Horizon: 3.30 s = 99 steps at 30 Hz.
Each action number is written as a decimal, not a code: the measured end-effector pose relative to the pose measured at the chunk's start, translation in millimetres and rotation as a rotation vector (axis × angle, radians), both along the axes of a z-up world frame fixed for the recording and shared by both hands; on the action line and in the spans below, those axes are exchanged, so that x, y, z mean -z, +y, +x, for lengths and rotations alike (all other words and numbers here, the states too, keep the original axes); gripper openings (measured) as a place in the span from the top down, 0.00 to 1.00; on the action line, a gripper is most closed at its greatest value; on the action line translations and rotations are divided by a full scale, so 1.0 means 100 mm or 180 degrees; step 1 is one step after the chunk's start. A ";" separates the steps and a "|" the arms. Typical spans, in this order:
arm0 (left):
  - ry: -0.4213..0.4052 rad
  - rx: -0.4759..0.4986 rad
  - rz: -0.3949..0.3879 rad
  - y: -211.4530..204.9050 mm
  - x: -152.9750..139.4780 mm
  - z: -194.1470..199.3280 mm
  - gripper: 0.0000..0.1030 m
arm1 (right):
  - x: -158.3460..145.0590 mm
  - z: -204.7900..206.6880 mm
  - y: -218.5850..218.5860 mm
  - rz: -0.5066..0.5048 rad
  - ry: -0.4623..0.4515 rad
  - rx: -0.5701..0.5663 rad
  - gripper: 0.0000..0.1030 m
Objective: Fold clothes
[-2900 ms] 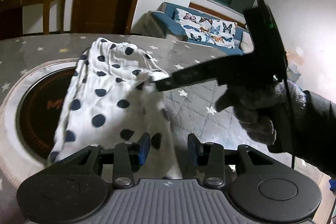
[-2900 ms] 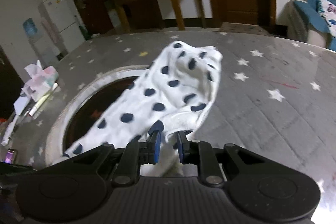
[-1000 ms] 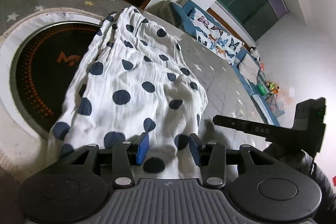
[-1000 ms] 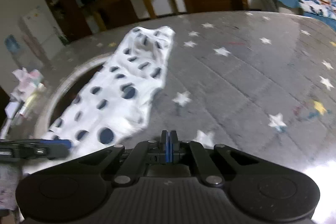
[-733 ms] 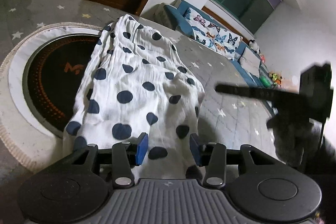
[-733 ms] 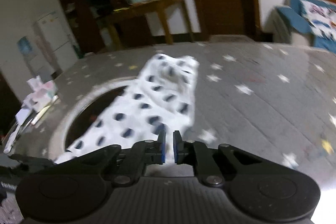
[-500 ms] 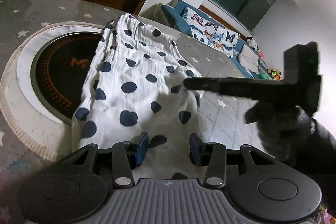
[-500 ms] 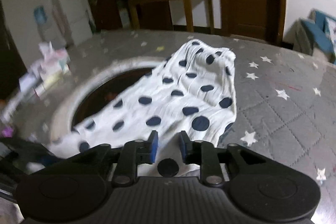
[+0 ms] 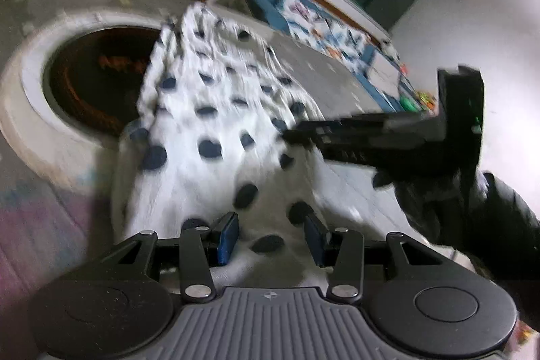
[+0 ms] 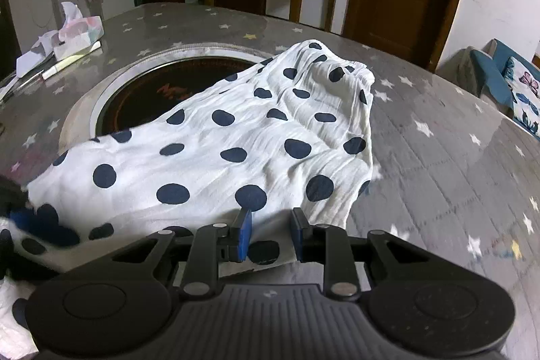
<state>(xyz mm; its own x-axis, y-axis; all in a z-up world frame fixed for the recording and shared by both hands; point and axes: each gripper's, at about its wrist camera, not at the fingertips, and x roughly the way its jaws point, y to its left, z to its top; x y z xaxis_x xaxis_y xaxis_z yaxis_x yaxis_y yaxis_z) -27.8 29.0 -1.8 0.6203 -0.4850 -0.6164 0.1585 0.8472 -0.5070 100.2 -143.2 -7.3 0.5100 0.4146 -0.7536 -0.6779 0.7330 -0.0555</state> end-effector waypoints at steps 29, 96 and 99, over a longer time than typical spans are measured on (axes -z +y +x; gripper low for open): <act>-0.0004 -0.0024 -0.0042 0.09 -0.02 0.48 0.44 | -0.10 1.26 0.24 0.0352 0.0139 0.0551 0.69; 0.0029 0.0093 -0.0462 0.21 0.02 0.48 0.33 | -0.06 2.13 1.11 0.0430 0.0304 0.0555 0.84; 0.0027 0.0092 -0.0475 0.21 0.03 0.49 0.33 | -0.07 2.14 1.12 0.0466 0.0326 0.0577 0.76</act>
